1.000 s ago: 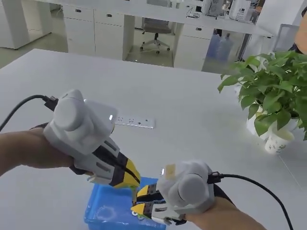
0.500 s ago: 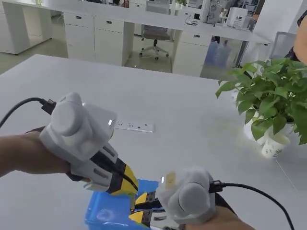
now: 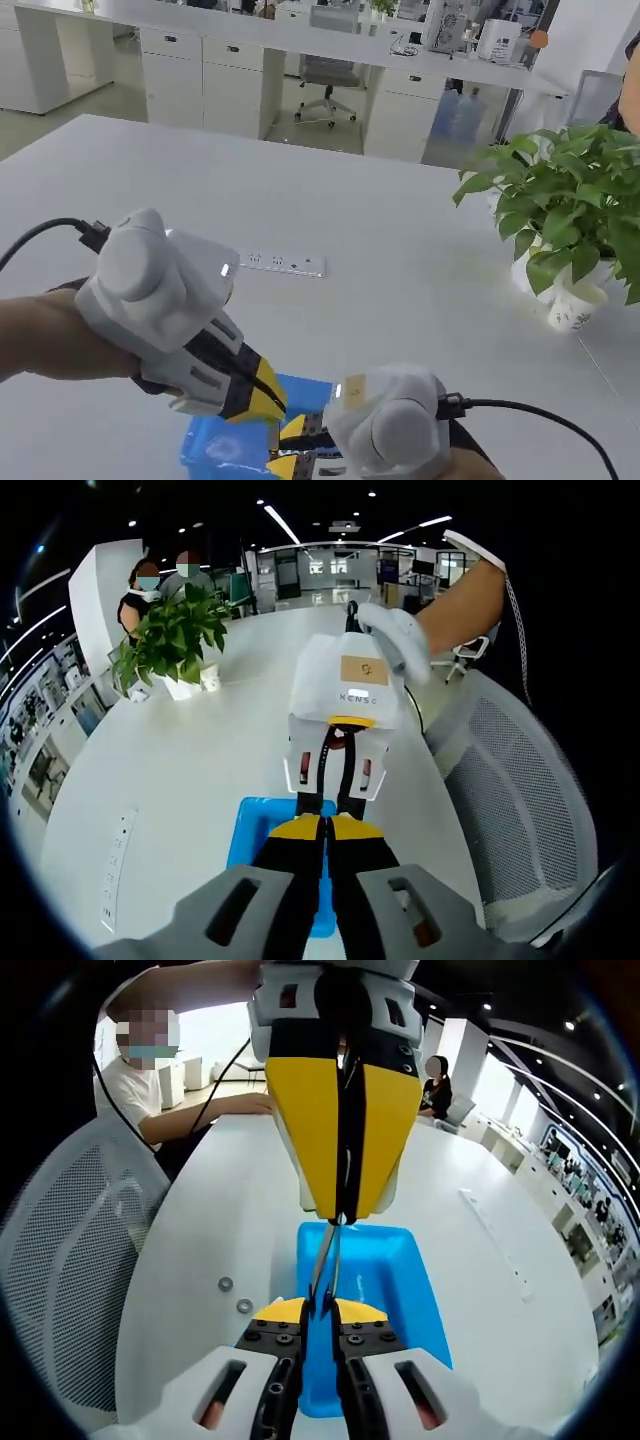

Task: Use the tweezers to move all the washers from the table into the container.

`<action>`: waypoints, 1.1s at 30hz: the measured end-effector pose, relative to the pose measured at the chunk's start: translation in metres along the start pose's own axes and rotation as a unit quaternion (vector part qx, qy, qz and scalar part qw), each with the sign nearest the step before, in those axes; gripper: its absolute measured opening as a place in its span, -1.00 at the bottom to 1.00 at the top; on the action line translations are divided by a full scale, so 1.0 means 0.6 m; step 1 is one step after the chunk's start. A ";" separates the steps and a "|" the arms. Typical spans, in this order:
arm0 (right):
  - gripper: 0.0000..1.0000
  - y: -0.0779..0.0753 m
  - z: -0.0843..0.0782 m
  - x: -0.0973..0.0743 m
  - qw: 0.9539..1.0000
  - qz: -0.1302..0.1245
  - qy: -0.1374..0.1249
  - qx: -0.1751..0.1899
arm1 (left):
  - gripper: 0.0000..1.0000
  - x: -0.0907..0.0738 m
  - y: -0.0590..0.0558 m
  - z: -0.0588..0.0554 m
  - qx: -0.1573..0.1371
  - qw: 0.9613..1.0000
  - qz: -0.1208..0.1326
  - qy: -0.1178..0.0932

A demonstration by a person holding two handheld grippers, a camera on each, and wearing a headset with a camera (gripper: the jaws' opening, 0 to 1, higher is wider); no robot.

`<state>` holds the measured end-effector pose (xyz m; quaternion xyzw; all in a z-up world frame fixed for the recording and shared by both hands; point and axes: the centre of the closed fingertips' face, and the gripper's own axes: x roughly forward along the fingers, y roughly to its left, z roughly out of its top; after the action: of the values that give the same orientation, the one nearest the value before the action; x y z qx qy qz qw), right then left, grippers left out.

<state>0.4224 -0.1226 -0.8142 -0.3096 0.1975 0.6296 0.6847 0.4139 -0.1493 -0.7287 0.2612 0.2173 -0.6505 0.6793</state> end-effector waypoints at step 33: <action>-0.78 0.059 0.022 0.006 1.000 0.010 -0.014 -0.007 | -0.93 -0.017 -0.051 -0.007 -0.005 1.000 -0.003 0.009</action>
<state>0.3864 -0.1106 -0.8129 -0.3034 0.1863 0.6419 0.6791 0.3831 -0.1394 -0.7277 0.2631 0.2270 -0.6489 0.6769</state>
